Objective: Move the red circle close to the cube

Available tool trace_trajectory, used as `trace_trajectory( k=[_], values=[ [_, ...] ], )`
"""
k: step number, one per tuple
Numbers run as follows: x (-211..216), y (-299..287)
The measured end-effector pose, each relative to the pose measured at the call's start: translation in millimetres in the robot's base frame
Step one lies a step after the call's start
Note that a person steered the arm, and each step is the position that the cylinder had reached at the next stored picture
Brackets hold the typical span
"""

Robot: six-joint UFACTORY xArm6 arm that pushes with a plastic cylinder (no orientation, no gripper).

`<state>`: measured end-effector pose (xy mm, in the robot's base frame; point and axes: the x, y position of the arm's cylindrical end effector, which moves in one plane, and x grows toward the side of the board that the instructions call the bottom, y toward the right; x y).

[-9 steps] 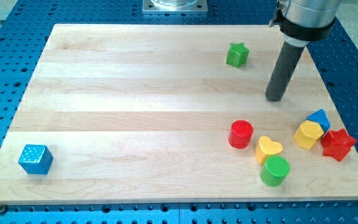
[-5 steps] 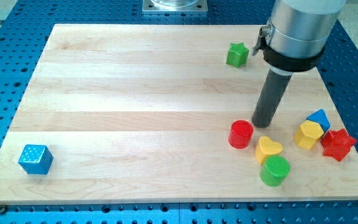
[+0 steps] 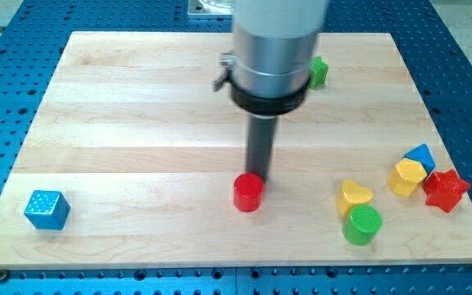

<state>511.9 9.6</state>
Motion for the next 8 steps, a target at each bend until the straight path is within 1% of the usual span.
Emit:
trace_trajectory(
  k=[1,2,3,6,8],
  values=[
    [5,-14],
    [10,16],
    [8,30],
    [10,28],
    [6,77]
  ],
)
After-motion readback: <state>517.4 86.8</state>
